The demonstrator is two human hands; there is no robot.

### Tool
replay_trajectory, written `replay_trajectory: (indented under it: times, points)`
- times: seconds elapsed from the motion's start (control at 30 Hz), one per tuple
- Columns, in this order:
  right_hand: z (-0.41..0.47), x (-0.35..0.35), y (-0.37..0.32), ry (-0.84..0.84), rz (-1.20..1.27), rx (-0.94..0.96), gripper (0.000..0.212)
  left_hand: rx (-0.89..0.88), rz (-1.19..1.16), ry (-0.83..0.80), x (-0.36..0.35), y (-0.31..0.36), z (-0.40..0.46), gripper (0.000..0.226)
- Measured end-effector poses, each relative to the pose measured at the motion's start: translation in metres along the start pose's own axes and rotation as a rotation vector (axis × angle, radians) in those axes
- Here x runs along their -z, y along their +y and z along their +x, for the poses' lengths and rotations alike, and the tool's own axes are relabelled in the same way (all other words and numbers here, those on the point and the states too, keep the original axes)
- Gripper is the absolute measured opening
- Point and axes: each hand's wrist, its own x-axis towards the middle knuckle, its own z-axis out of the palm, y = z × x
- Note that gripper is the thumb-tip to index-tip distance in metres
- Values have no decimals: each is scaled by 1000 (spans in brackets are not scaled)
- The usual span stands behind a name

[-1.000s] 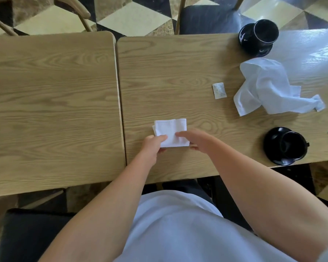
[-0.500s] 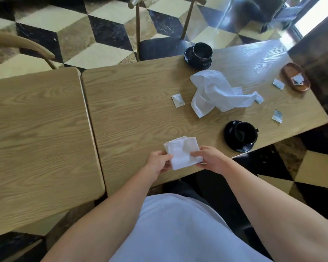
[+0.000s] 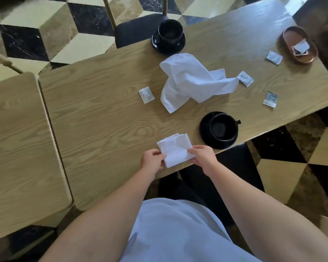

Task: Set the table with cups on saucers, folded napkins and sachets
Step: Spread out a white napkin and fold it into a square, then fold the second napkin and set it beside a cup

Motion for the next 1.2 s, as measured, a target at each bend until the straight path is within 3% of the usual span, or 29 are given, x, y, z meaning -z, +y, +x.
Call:
replay_trajectory:
  times: [0.13, 0.23, 0.37, 0.43, 0.5, 0.6, 0.73, 1.2]
  points:
    - [3, -1, -3, 147, -271, 192, 20, 15, 15, 104, -10, 2, 5, 8]
    - [-10, -1, -5, 175, -639, 384, 20, -82, 126, 216, -13, 7, -2, 16]
    - [-18, 5, 4, 116, -1165, 829, 53, -524, 589, 358, -17, 0, -14, 20]
    - [-18, 8, 7, 34, -1270, 1040, 64, -760, 827, 269, -21, -7, -15, 40]
    - [-12, 8, 9, -29, -1343, 1171, 66, -849, 1019, 162, -27, -10, -12, 63]
    - [6, 4, 6, -117, -1480, 1143, 65, -749, 1183, 120, -34, -10, 0, 80]
    - [22, 4, 4, -190, -1563, 983, 68, -654, 1364, 92, -37, -13, 14, 80]
    - [14, -9, 9, -150, -1513, 870, 77, -863, 1611, -31, -15, -13, 42, 79]
